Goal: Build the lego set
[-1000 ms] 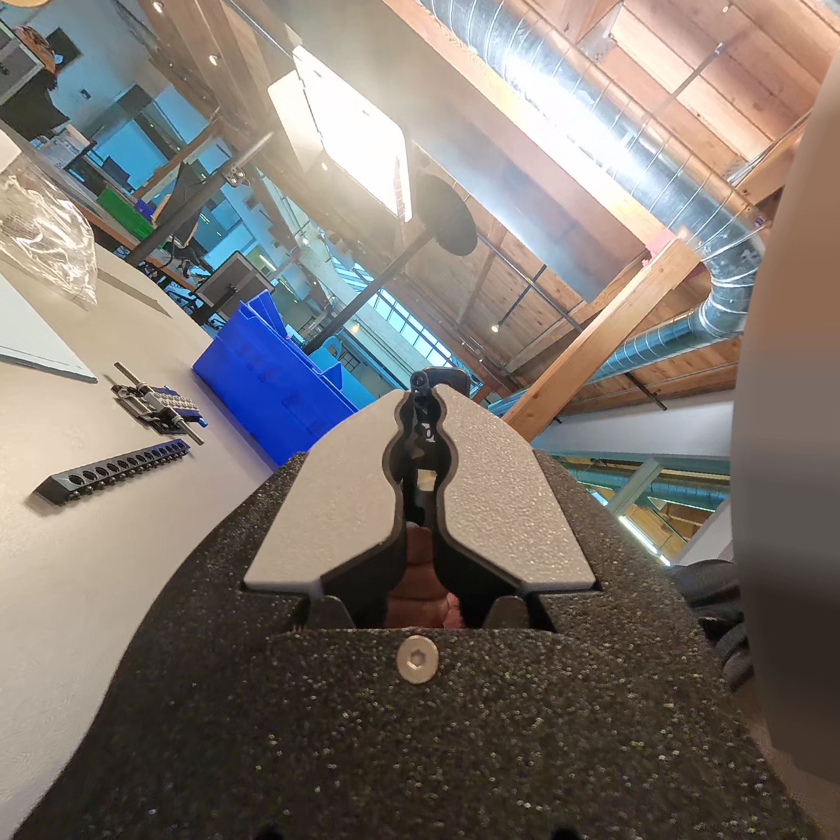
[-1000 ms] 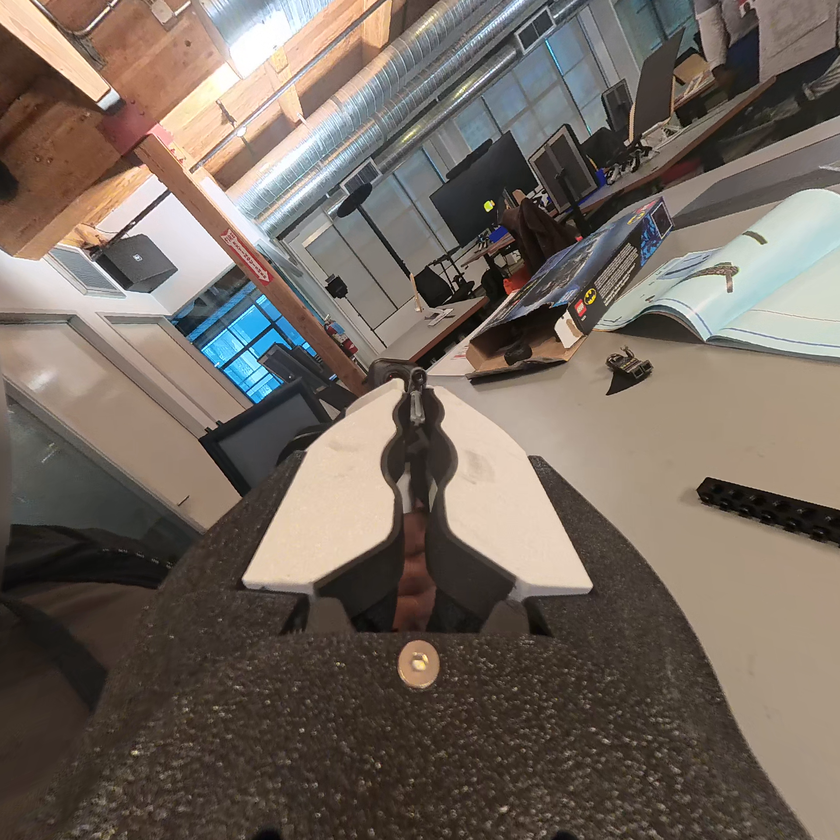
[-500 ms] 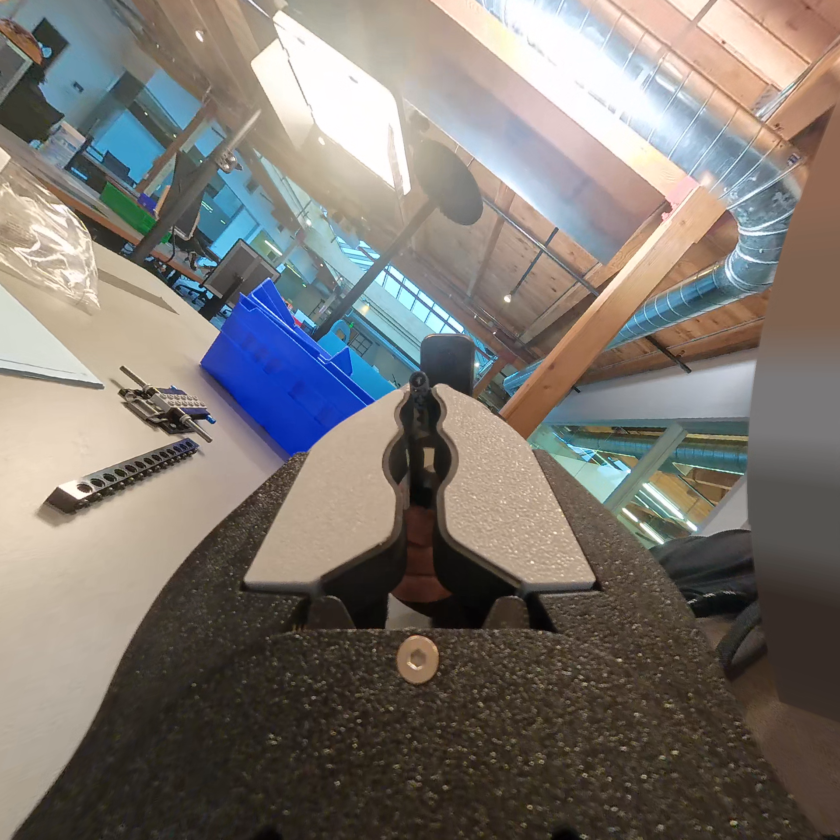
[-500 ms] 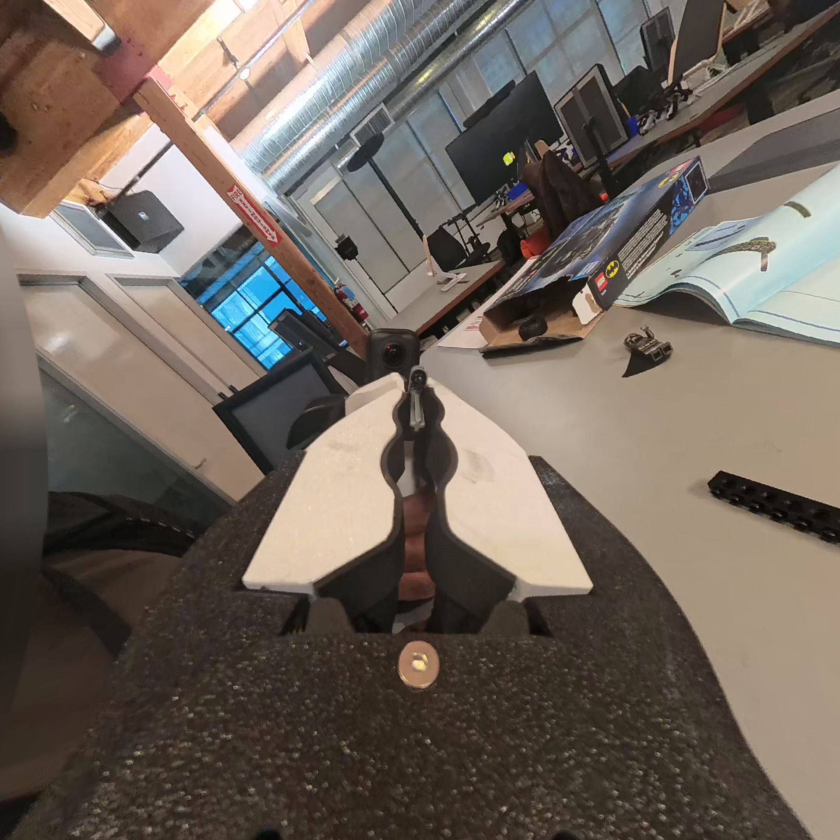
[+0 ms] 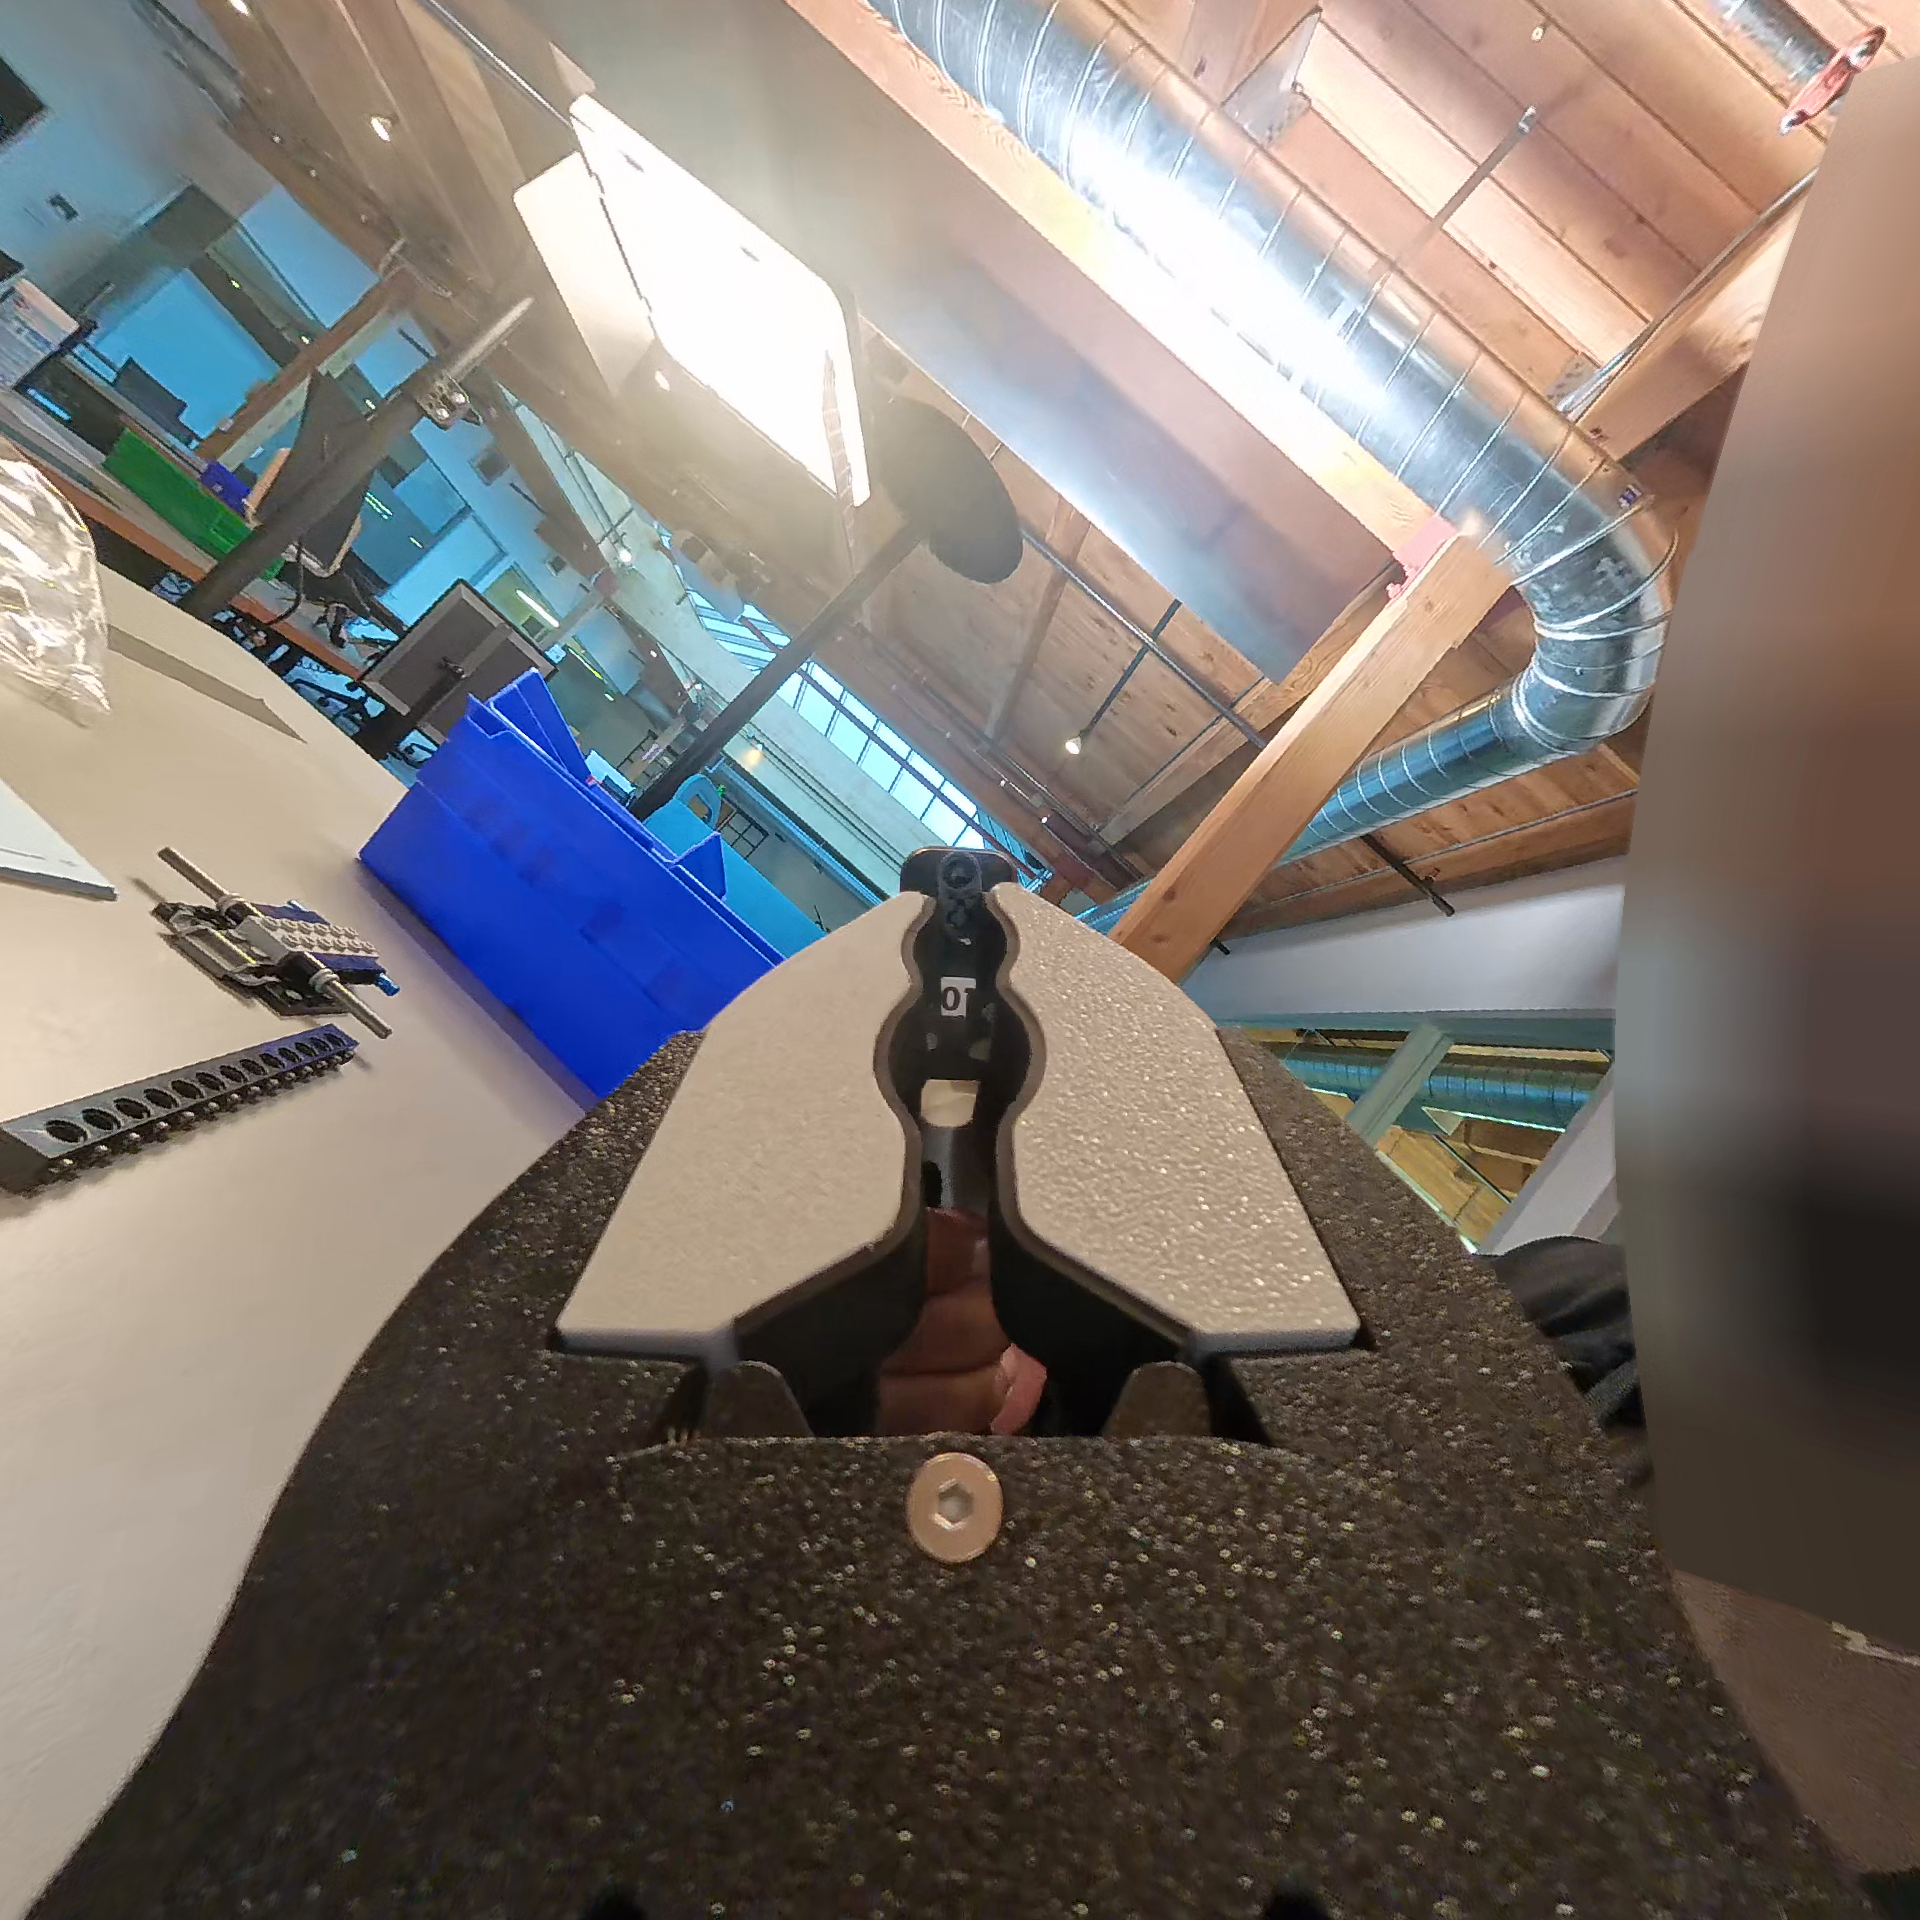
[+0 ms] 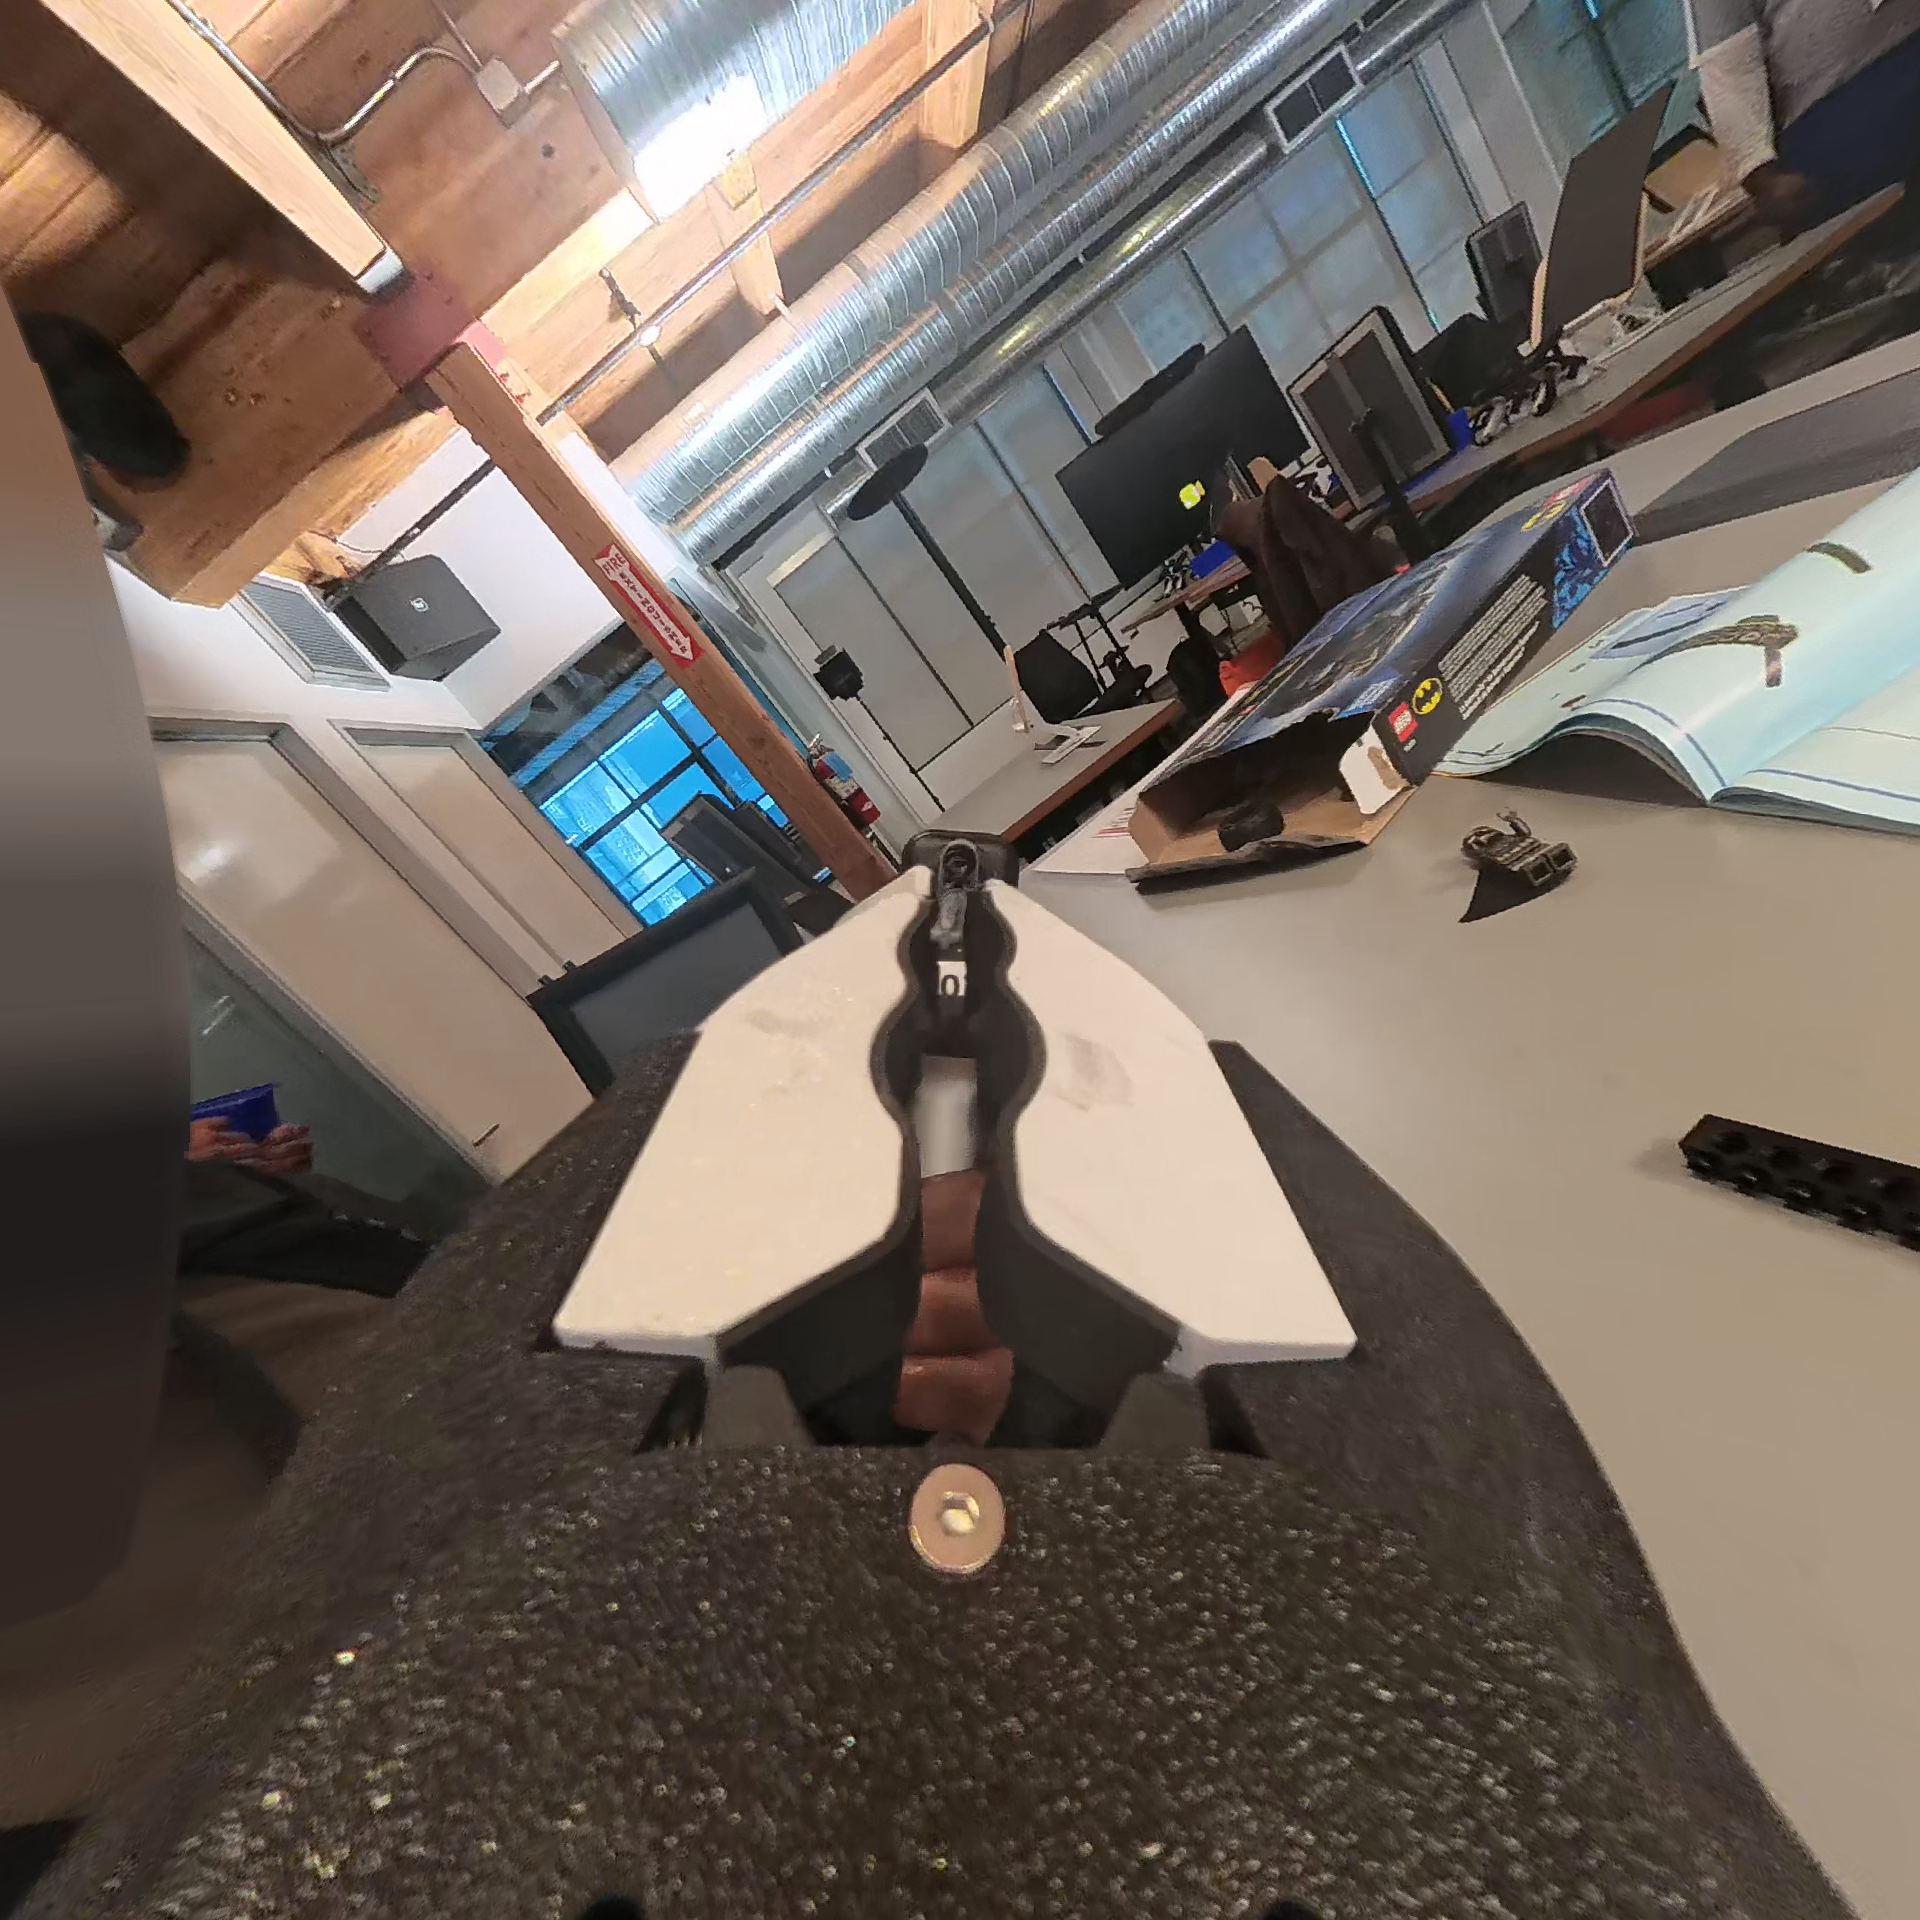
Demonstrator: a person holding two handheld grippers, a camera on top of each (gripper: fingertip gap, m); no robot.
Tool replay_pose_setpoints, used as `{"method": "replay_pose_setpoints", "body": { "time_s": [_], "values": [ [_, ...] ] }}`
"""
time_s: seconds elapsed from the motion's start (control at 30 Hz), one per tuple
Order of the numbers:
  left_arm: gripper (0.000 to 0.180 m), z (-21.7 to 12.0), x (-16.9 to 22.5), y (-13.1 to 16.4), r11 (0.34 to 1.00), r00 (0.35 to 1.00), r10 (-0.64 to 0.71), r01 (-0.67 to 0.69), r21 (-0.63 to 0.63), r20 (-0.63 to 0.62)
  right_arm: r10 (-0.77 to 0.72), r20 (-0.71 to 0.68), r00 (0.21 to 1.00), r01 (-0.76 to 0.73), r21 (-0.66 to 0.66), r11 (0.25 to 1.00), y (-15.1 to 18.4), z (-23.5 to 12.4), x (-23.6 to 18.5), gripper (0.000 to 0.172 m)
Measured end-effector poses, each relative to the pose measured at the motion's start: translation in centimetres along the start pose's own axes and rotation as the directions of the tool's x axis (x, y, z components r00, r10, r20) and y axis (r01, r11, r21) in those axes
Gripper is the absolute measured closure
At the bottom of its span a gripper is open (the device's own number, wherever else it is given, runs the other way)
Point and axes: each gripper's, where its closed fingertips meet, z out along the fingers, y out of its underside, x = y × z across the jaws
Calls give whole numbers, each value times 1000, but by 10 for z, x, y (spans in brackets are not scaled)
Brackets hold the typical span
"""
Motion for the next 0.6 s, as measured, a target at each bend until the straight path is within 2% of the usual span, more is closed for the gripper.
{"method": "replay_pose_setpoints", "body": {
  "time_s": [0.6],
  "values": [
    [174,2,-1,-1,999,999,36,-36,-29,17,-49,-37,998,48,-34,998,0,0,3,167]
  ]
}}
